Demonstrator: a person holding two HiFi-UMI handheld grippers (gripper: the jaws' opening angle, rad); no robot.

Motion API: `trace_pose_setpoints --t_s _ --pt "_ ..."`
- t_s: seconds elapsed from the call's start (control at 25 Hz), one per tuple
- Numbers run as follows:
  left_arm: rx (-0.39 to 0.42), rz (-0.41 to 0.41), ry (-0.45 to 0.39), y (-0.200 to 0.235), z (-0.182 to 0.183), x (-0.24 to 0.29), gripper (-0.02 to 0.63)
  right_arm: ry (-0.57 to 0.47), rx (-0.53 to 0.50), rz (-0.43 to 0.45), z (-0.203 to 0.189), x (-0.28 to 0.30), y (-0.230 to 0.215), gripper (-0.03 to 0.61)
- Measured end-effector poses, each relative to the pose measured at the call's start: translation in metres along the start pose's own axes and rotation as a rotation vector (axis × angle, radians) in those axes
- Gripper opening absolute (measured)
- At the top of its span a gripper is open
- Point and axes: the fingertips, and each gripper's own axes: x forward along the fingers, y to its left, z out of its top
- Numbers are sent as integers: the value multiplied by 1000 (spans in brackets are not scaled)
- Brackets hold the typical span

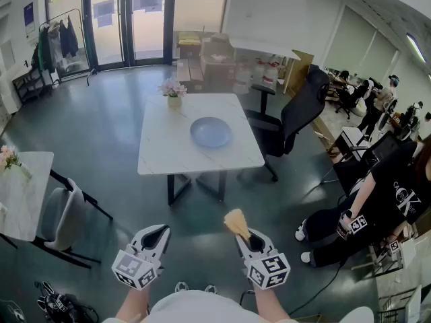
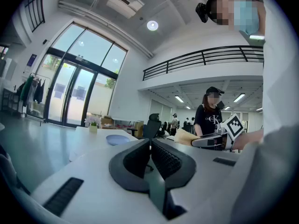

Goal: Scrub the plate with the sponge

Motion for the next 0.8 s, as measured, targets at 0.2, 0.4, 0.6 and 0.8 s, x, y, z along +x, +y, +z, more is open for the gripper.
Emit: trace_pose_setpoints --t_s 0.2,0.4,0.6,0.8 --pt "-21 5 -14 9 1 -1 35 -12 8 -5 5 5 1 118" --pt "-32 5 -25 20 0 -4 35 -19 3 -11 7 12 4 120" --pt "-40 4 -28 31 2 -13 35 -34 17 -19 8 16 17 120" --pt "-47 -12 -24 44 0 -27 35 -35 43 -31 5 19 33 120"
